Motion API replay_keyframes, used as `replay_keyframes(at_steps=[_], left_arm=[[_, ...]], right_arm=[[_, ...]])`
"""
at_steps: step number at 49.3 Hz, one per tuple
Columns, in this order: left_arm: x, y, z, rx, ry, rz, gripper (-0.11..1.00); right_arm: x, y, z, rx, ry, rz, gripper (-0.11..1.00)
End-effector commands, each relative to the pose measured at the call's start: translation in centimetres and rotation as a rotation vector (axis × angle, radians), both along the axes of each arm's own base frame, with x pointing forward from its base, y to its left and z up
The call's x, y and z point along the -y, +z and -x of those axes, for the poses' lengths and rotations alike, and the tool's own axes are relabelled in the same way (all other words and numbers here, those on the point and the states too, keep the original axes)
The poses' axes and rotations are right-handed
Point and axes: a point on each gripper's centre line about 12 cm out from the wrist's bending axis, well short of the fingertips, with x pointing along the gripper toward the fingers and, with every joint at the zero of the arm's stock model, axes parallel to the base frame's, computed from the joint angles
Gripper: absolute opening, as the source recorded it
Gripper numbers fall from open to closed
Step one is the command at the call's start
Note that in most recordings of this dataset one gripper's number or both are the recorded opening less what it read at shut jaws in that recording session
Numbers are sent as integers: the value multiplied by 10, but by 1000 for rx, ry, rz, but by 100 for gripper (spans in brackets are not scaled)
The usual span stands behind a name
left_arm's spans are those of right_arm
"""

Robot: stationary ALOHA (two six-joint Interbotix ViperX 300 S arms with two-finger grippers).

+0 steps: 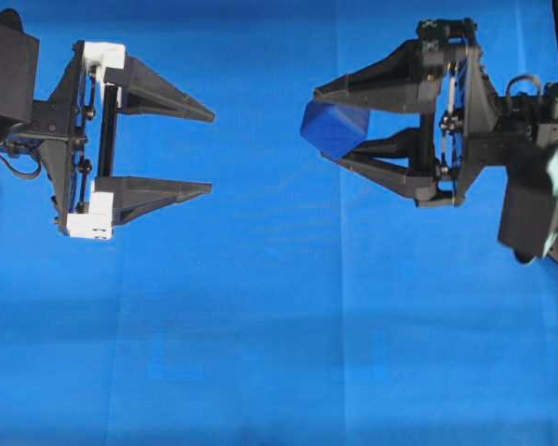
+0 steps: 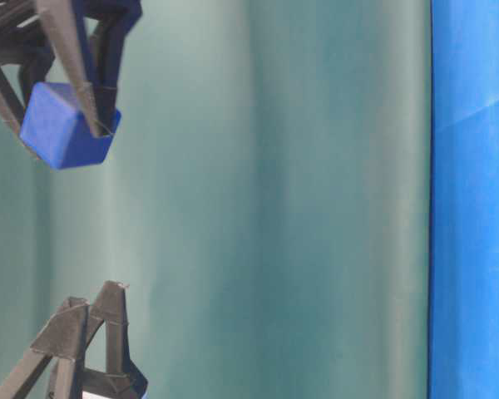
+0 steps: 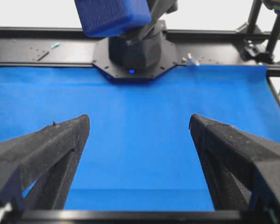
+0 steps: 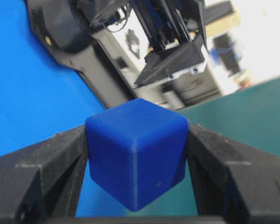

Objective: Handover the blue block to the right arm after grasping it with the left arm, then place it in the designated position.
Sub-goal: 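Open the left gripper and pull the cube away with the right gripper, then hold the cube in the right gripper and rotate it downward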

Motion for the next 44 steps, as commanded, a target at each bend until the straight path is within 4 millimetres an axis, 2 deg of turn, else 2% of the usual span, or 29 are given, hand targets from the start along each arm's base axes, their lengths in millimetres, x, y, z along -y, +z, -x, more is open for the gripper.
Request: replay_keyframes(at_steps=[1,12,23,30,44], left_arm=[[0,16,7,49,-2,-1,93],[1,15,7,48,-3,-1,93],[0,15,7,48,-2,-1,93],[1,16,7,49,-3,-1,93],[0,16,6,49,-2,-1,93]], right_arm=[[-3,11,3,33,-9,-141,55],[-4,11,3,34,-55,-522,55],[-4,14,3,44,-80,-762,55],[-4,16,6,53,-85,-827,55],[-3,17,8,51,-102,-835,55]])
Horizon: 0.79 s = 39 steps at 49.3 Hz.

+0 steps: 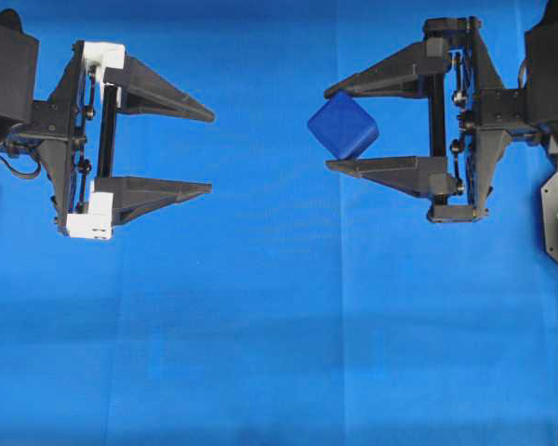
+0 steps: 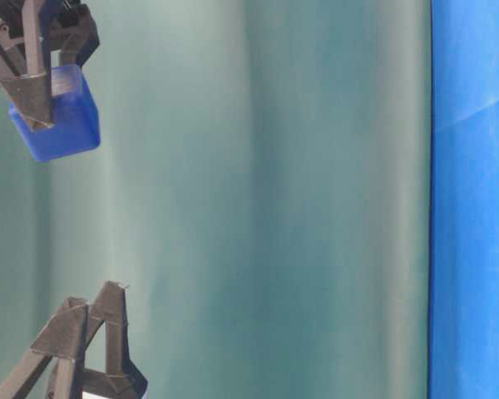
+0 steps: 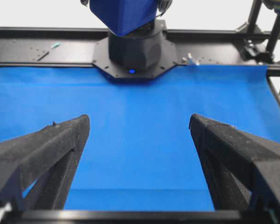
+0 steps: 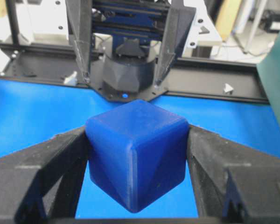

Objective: Handover the blue block to the right arm after grasping it with the left arm, then place it in the designated position.
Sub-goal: 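Hold the cube in the right gripper and rotate it downward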

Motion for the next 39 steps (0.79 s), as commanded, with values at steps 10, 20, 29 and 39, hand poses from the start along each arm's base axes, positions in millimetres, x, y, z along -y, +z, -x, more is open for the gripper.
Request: replay_keyframes(at_steps=[10,20,29,39], left_arm=[[1,16,6,49,-3,1,93],[1,17,6,52,-3,1,93],[0,17,6,51,-2,-1,93],[1,16,6,51,-3,1,93]], right_arm=[[0,10,2,17,-10,-4,55],[1,11,2,18,-12,-4,55],[2,10,2,12,-16,-4,55],[2,10,2,9,-21,-5,55]])
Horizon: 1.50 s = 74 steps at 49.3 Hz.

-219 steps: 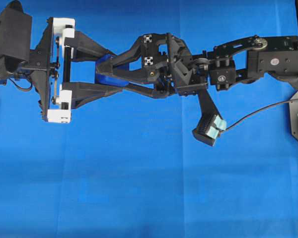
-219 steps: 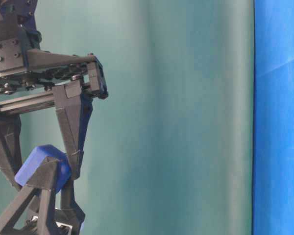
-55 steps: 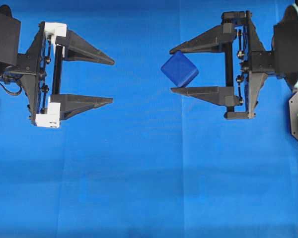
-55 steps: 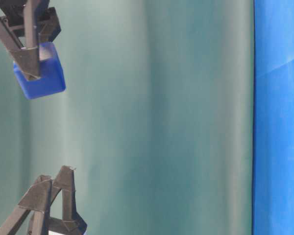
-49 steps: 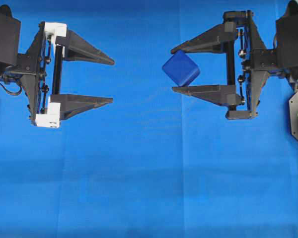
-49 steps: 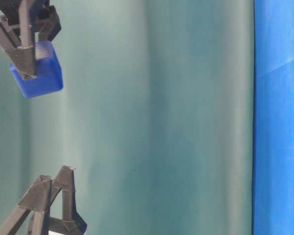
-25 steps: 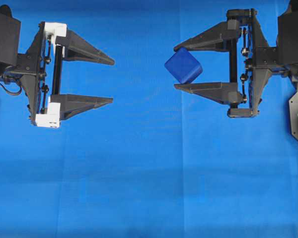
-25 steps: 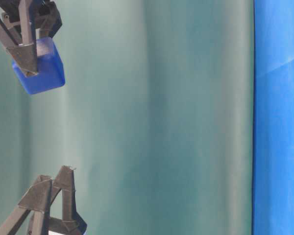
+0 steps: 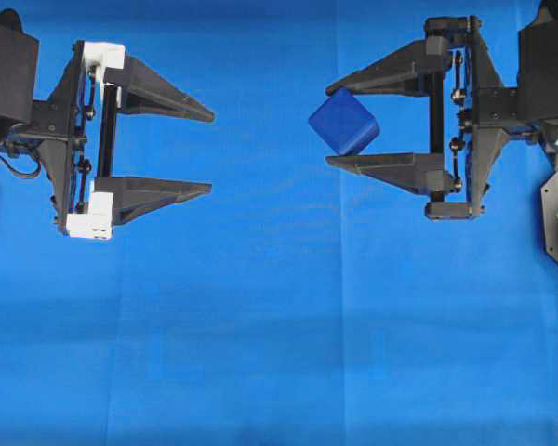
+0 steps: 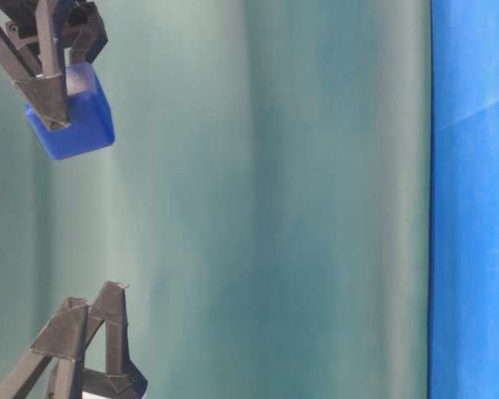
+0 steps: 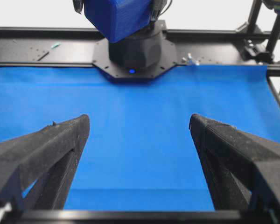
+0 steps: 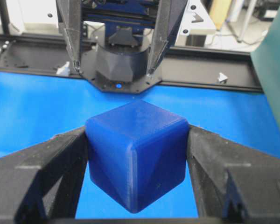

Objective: Handover the blue block to the right arm after grasping it with the left arm, then place it in the designated position.
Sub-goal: 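Hold the cube in the right gripper and rotate it downward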

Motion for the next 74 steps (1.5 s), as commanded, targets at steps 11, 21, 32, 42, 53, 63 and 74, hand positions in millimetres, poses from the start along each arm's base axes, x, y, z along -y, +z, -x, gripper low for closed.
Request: replay_keyframes(at_steps=[11,21,32,42,53,63,74], left_arm=[[0,15,6,49,0,1,93],[0,16,6,49,0,1,93],[0,16,6,51,0,1,93],[0,17,6,52,-2,1,93],[0,16,4,48,-2,1,93],[0,16,4,49,-2,-1,93],[0,16,5,51,-2,1,93]], right_arm=[[-1,14,2,37,2,-5,55],[-2,10,2,10,-10,-28,55],[-2,-7,7,-126,-83,-42,55],[-7,-25,15,-292,-157,-40,55],[-10,-34,22,-375,-187,-59,55],[-12,-35,22,-376,-182,-60,55],[-11,-35,22,-377,-183,-60,55]])
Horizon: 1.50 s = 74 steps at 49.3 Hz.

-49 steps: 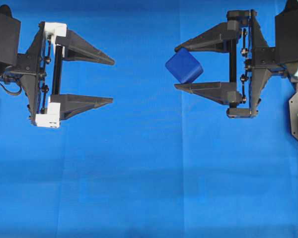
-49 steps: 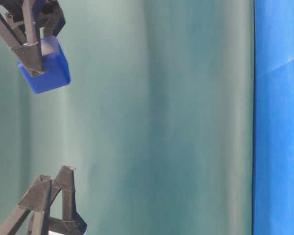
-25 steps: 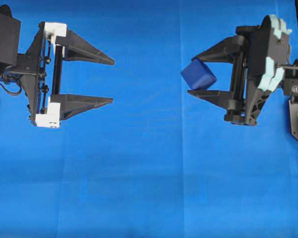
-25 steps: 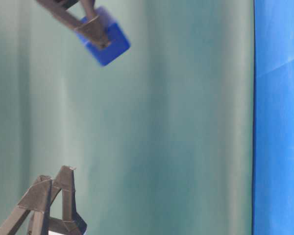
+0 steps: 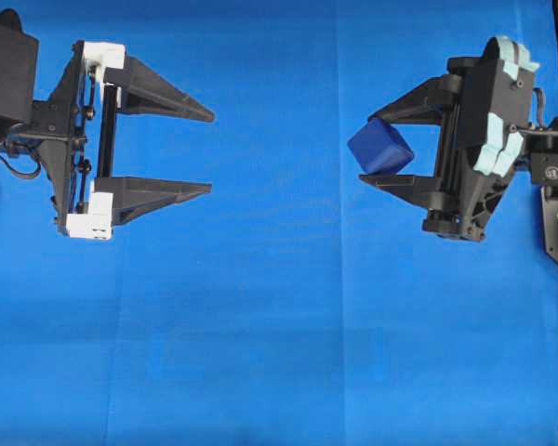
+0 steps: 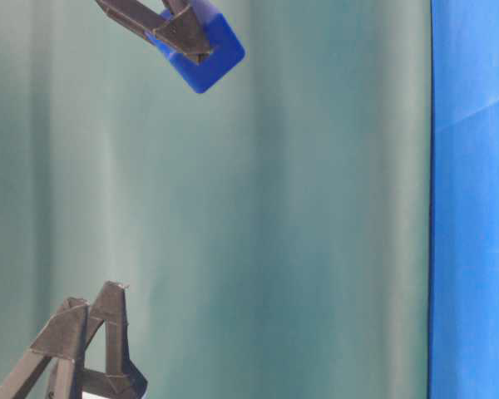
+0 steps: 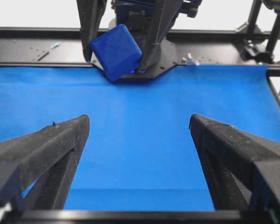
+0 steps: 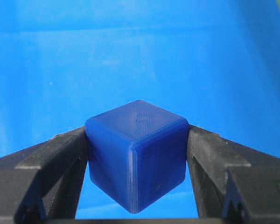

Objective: Handover the blue block to the right arm after grasping it with the left arm, then place it in the designated position.
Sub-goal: 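Hold the cube in the right gripper and rotate it downward, then lower the cube with the right gripper onto the table and release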

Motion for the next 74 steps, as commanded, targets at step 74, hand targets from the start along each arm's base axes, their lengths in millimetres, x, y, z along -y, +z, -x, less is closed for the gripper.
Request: replay_keyframes(at_steps=[74], left_arm=[[1,16,4,49,-3,-1,93]], right_arm=[[9,-156,-124,-87,139,-125,55]])
